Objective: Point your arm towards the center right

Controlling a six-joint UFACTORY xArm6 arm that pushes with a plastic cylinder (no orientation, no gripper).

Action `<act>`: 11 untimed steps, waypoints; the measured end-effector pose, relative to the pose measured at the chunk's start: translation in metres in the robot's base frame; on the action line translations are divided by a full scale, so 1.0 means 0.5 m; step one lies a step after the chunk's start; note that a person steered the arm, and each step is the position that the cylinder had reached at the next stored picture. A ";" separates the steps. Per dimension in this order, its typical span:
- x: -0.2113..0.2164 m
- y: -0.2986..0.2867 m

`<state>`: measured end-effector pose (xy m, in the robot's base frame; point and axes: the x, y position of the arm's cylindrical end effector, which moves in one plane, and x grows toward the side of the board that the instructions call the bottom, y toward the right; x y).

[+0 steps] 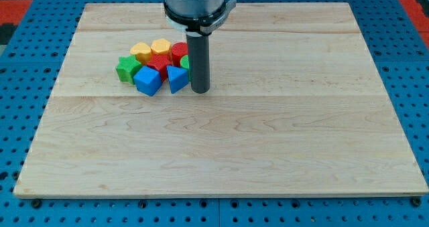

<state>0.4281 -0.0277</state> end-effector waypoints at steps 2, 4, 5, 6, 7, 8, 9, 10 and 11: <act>0.092 0.004; 0.205 -0.230; 0.197 -0.430; 0.186 -0.553; 0.048 -0.518; -0.097 -0.482; -0.212 -0.402; -0.289 -0.246; -0.242 -0.115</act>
<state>0.3070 -0.0850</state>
